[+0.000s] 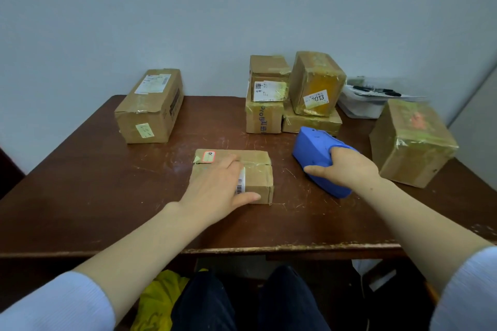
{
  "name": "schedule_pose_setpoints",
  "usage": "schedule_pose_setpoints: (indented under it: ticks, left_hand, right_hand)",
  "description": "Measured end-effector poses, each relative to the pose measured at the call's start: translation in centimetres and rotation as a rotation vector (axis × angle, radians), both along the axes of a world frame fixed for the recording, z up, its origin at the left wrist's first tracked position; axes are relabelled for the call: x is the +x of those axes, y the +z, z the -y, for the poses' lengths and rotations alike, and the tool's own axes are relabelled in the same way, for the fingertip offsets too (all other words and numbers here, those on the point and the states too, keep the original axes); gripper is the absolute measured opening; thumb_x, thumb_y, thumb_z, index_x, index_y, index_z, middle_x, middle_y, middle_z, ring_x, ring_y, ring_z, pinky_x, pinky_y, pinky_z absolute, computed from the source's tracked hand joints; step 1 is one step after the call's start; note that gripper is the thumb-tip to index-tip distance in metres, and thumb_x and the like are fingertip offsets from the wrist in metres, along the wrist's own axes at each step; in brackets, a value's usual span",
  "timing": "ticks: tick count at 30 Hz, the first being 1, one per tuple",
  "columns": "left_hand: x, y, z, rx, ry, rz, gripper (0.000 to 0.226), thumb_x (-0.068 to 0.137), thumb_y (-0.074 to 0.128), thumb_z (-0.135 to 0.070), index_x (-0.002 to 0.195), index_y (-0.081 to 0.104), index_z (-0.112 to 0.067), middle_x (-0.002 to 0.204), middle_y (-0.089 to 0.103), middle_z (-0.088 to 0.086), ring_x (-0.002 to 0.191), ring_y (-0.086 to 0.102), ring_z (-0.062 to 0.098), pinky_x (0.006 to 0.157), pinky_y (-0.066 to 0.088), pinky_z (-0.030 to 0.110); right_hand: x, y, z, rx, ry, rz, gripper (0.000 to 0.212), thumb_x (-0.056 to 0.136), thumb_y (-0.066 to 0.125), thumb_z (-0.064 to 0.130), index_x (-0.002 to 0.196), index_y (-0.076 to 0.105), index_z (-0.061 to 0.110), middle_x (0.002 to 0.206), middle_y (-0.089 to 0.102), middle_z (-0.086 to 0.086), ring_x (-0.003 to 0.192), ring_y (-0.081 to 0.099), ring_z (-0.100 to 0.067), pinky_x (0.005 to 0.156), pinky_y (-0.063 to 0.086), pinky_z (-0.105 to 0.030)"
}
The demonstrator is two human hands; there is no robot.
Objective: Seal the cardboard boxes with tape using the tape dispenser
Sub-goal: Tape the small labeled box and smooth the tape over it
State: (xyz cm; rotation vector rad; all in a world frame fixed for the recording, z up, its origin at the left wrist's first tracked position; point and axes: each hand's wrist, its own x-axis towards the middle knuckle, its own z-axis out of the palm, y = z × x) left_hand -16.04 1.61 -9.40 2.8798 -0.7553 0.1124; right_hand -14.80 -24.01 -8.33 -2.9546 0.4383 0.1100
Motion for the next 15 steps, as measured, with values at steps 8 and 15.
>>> schedule_pose_setpoints:
  ticks: [8,15]
  left_hand:
    - [0.1,0.0,1.4,0.151,-0.017,0.032,0.076,0.091,0.035,-0.064,0.15,0.022,-0.018,0.153,0.025,-0.001,0.139,0.024,0.018,0.109,0.027,0.032]
    - [1.1,2.6,2.6,-0.55,0.184,-0.248,0.047,0.099,0.04,-0.04,0.14,0.045,-0.018,0.145,0.044,-0.001,0.128,0.044,0.016,0.1,0.034,0.028]
  right_hand:
    - [0.3,0.5,2.0,0.189,-0.032,0.126,0.054,0.079,0.069,0.052,0.065,0.045,0.005,0.065,0.045,-0.012,0.06,0.048,-0.025,0.051,0.028,-0.031]
    - [-2.1,4.3,2.6,1.103,0.016,0.239,0.02,0.067,0.08,0.018,0.081,0.07,0.007,0.081,0.07,-0.012,0.072,0.064,-0.027,0.069,0.048,-0.033]
